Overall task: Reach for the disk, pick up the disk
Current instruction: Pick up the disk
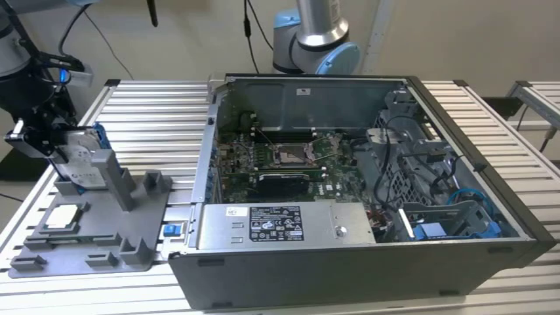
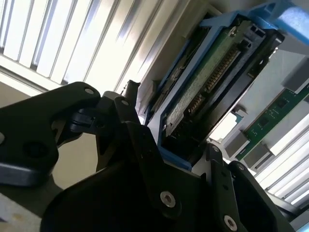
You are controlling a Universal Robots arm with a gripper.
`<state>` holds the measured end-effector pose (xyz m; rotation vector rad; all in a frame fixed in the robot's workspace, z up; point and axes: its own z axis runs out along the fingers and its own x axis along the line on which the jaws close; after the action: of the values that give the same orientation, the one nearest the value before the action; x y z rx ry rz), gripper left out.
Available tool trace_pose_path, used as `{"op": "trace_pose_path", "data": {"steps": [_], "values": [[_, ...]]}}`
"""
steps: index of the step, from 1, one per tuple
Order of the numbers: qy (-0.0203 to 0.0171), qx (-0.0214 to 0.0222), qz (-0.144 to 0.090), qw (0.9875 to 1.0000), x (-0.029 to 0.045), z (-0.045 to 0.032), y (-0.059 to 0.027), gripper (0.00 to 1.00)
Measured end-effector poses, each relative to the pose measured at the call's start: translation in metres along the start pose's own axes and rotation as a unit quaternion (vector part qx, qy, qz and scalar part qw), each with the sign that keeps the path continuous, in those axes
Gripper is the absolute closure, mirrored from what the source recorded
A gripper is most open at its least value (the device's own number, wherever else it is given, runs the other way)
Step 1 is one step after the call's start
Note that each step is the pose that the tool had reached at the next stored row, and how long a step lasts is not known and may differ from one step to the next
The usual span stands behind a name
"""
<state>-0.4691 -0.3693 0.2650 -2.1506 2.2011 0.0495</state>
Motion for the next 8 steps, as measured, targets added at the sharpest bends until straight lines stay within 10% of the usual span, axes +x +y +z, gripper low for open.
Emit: {"op": "trace_pose_path", "data": {"steps": [8], "values": [[0.0000,0.0001,0.000,1.0000,0.0021,0.0000,-0.0001,0.00]]}}
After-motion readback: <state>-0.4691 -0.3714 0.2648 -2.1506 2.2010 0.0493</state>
